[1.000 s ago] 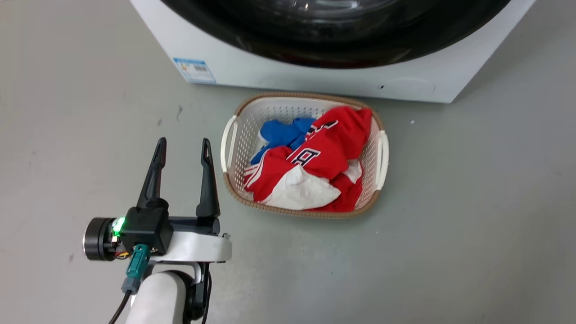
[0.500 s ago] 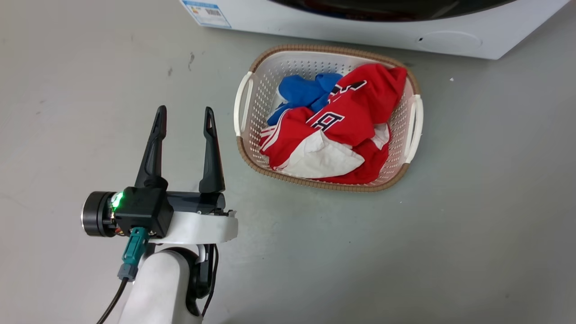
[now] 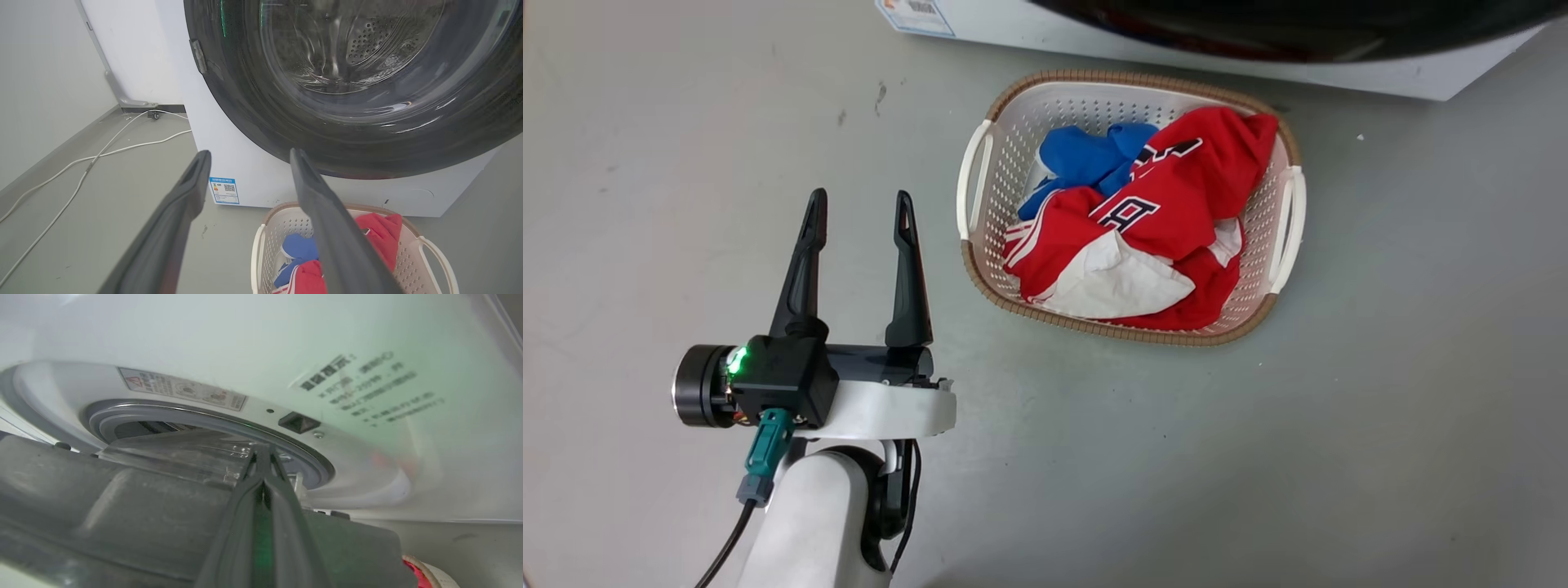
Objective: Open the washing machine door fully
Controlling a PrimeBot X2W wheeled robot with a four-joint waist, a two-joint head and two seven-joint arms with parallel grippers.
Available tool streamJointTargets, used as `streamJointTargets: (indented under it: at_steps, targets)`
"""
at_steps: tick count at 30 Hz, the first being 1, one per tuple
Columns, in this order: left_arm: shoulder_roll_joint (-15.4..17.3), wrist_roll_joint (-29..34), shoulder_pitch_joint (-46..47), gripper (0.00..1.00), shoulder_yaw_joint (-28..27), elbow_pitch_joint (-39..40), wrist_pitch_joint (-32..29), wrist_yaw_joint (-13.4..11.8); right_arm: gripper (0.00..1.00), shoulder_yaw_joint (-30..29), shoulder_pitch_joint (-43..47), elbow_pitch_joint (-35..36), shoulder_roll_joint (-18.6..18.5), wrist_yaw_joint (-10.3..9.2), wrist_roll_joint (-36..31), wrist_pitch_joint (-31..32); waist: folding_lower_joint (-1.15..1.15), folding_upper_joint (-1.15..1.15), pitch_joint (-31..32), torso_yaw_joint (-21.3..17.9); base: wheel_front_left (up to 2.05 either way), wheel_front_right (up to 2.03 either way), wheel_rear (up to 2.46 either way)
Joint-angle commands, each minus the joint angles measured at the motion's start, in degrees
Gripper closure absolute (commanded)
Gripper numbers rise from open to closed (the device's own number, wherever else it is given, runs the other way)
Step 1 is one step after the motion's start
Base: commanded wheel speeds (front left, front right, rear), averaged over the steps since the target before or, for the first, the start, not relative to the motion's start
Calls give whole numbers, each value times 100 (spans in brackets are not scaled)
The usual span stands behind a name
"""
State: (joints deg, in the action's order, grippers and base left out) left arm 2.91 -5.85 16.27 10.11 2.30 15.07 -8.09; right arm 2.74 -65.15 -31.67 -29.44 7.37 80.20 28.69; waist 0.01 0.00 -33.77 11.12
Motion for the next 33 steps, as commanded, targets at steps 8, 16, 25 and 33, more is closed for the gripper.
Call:
streamJointTargets:
  at_steps: [8,16,25,33]
  targets:
    - [-2,77,-146,0,-131,-41,16,35,100,274,1160,846,268,24,188,329,-1,0,395,-204,0,0,0]
    - [-1,172,-325,0,-252,-79,16,126,100,320,2209,1670,331,20,429,402,-1,0,727,-340,0,0,0]
    - [-2,213,-473,0,-315,-91,16,144,100,562,3352,2780,634,21,658,410,-1,0,997,-396,0,0,0]
    - [-1,238,-645,0,-366,-129,16,146,100,1037,4377,3520,954,20,735,378,-1,0,1291,-405,0,0,0]
